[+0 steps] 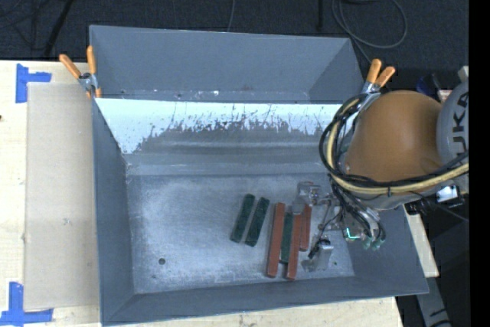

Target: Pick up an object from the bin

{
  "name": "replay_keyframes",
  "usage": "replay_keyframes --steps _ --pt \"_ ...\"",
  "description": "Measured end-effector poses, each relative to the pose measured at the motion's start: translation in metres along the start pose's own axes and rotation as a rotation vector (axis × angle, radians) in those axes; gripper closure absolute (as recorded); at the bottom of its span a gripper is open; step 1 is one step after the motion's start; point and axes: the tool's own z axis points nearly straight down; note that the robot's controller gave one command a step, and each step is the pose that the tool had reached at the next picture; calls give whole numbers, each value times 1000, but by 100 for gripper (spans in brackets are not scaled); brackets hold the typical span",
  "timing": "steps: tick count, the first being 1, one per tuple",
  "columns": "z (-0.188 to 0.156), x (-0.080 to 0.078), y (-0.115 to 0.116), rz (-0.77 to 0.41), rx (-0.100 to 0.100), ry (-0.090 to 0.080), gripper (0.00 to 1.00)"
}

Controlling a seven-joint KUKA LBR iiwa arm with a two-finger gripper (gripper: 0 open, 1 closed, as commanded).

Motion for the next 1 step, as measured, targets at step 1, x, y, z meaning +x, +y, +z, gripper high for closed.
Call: replay_keyframes --steps 1 --pt "128 -6 -29 -525 5 -24 0"
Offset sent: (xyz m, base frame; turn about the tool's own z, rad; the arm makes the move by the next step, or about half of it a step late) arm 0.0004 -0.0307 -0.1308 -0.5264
